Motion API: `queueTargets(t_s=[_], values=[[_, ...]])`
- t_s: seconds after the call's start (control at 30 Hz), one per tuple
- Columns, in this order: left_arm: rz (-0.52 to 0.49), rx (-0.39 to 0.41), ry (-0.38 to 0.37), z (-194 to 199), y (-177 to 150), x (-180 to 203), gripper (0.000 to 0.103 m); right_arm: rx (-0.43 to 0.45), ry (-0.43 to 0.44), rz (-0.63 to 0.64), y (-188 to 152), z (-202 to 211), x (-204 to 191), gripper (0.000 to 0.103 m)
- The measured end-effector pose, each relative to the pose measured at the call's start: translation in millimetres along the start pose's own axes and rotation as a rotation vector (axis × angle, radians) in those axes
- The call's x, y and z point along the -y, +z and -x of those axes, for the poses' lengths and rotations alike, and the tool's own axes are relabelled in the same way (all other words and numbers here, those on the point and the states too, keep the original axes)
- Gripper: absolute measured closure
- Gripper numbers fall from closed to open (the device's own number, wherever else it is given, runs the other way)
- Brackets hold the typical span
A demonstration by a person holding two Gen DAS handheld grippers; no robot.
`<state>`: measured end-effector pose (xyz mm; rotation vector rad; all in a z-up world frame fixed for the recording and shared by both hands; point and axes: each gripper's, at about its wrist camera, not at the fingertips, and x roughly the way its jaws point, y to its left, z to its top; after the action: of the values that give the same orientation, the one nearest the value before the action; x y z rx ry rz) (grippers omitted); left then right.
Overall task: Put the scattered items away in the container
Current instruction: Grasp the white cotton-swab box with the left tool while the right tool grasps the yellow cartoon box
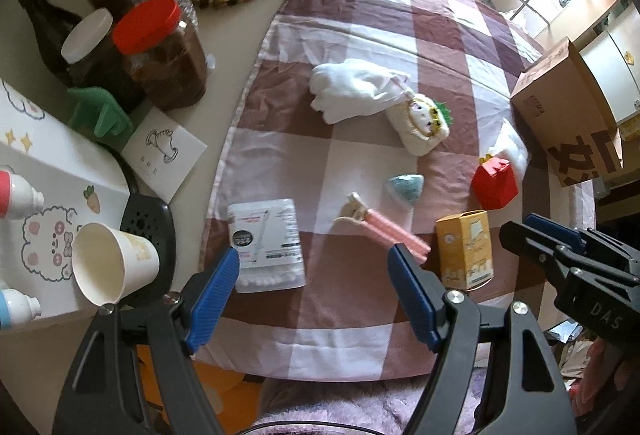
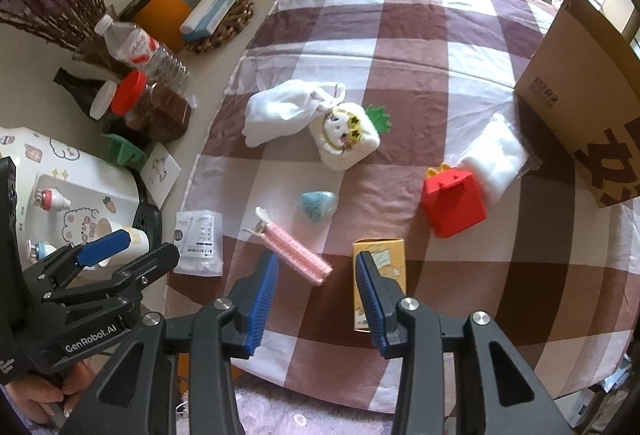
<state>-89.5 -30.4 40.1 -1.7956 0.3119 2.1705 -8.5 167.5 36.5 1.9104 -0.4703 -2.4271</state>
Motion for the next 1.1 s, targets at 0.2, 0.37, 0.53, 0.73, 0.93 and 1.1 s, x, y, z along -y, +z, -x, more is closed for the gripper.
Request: queueTargets(t_s=[0.2, 0.37, 0.53, 0.73, 0.93, 1.1], values=[[0.046, -0.055, 0.004, -21.2, -8.8, -29.7, 0.025, -0.034, -0.016, -0.02, -10.0, -18.7, -2.8, 0.062], [0.088, -0.109, 0.003, -42.9, -12.3, -51.6, 0.025, -0.068, -0.049, -0.065, -20.1, -33.6, 8.5, 0.062], [0.076, -0.144, 0.001, -61.8, -7.6, -52.2, 0.025, -0.083, -0.088, -0.108, -26.3, -43.4, 23.0, 0.062], [0.054, -0.186, 0.017, -82.6, -3.2, -50.2, 0.025, -0.092, -0.101, -0.161, -27.0, -51.0, 37.5, 0.061], [0.048, -0.212, 0.007, -94.8, 1.9, -49.3, 0.025, -0.11, -0.106, -0.168, -24.0, -63.3, 43.0, 0.056], [0.067, -0.233, 0.016, -104.2, 4.2, -47.4, 0.025, -0.124, -0.128, -0.155, -20.1, -73.5, 43.5, 0.05]])
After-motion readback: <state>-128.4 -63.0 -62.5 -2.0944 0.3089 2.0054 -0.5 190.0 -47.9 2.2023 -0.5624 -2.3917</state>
